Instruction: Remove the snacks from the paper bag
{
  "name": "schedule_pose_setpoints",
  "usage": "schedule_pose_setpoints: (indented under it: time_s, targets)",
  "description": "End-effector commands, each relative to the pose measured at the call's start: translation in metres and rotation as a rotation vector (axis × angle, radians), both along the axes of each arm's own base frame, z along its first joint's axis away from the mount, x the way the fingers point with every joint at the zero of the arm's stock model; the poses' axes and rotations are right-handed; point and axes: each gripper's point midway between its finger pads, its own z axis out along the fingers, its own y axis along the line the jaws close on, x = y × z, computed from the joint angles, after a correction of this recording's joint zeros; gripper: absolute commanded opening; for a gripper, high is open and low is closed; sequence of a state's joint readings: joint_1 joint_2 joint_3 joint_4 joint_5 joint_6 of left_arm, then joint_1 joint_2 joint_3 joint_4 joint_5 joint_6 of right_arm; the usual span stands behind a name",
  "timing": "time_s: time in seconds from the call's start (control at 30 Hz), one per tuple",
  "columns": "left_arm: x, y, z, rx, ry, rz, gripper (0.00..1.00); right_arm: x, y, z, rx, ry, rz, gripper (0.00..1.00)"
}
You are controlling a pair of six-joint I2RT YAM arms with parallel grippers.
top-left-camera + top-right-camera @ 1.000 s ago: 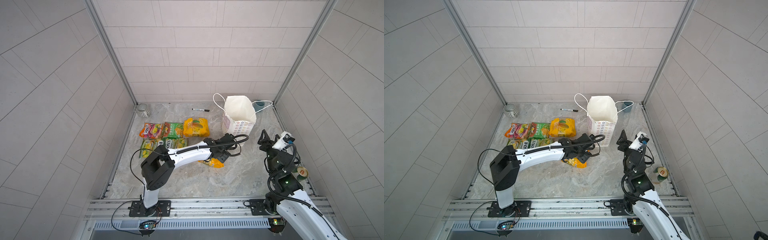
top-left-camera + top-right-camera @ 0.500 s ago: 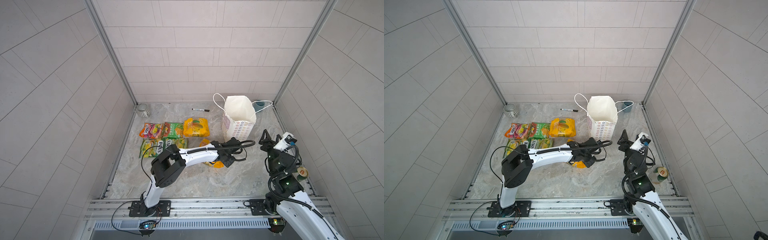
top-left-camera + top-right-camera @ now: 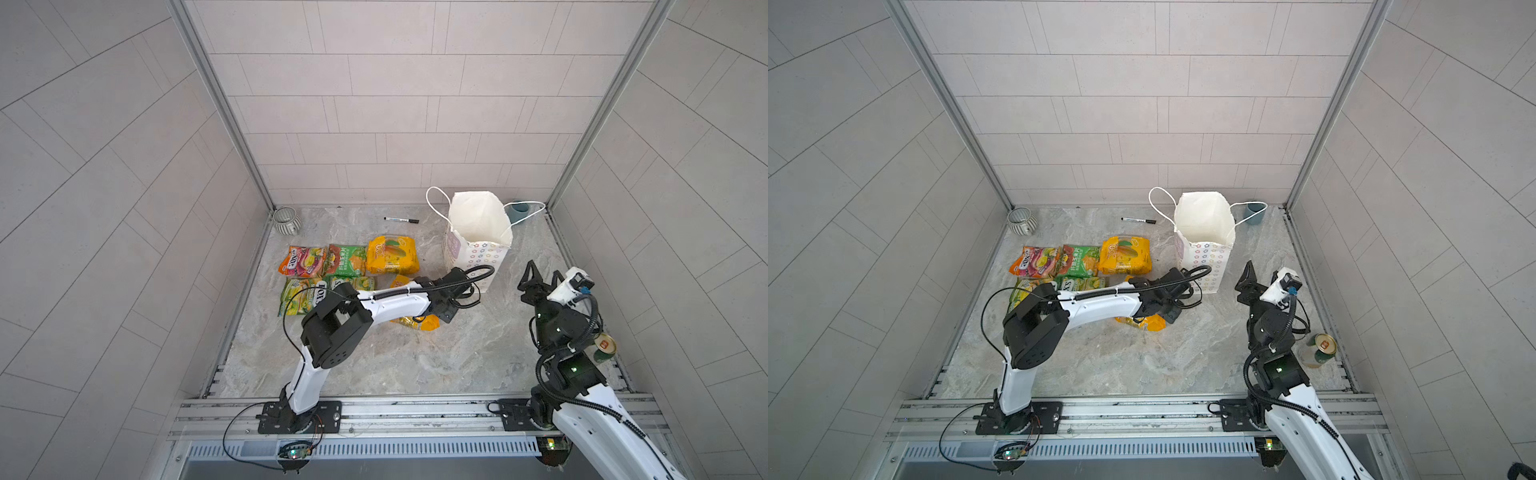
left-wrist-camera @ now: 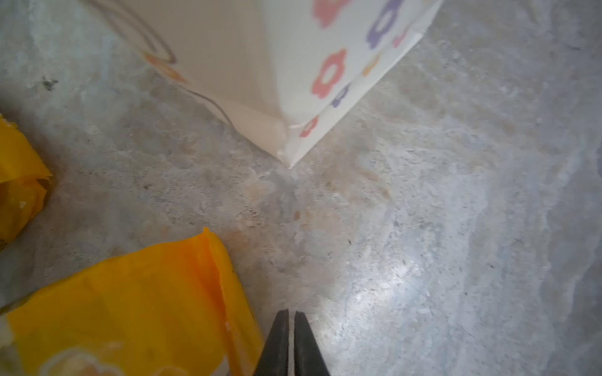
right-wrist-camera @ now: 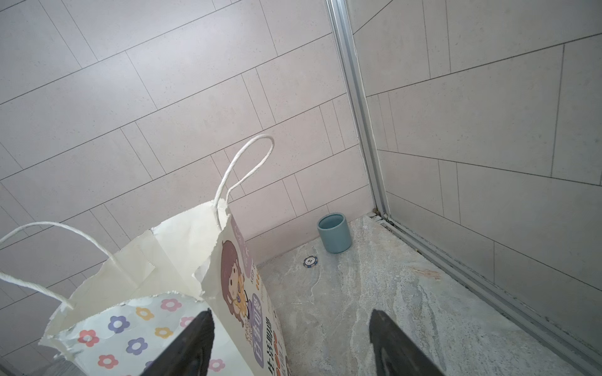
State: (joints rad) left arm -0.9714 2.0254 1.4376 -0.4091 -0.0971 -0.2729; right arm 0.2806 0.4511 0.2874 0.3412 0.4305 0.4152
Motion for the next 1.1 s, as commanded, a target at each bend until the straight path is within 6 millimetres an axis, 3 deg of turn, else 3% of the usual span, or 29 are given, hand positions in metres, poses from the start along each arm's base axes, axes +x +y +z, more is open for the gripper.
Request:
schedule_pose_setpoints:
  time_s: [0.0, 0.2, 0.37, 0.57, 0.7, 0.83, 0.97, 1.07]
  targets:
    - [0.011, 0.014, -0.002, 0.010, -0.026, 0.060, 0.11, -0.003, -0.001, 0.009, 0.001, -0.041, -0.001, 0.76]
    - [0.024, 0.028, 0.001, 0.046, -0.070, 0.089, 0.11, -0.004, 0.000, 0.009, 0.002, -0.050, 0.005, 0.76]
    - [0.031, 0.029, 0.029, 0.000, -0.123, 0.100, 0.14, -0.004, 0.001, 0.010, 0.003, -0.054, 0.010, 0.76]
    - [0.007, 0.027, 0.057, -0.090, -0.084, 0.020, 0.15, -0.003, 0.001, 0.009, 0.000, -0.051, 0.009, 0.76]
    - [-0.028, 0.024, 0.054, -0.095, -0.040, -0.125, 0.14, -0.002, 0.002, 0.007, 0.000, -0.049, 0.013, 0.76]
    - [-0.054, 0.023, 0.035, -0.075, -0.004, -0.225, 0.10, -0.001, 0.003, 0.007, 0.001, -0.046, 0.017, 0.76]
    - [-0.059, 0.026, 0.016, -0.059, 0.028, -0.237, 0.06, 0.000, 0.003, 0.006, 0.001, -0.044, 0.020, 0.76]
    - [-0.053, 0.028, 0.006, -0.039, 0.009, -0.221, 0.05, 0.001, 0.004, 0.005, 0.000, -0.042, 0.021, 0.76]
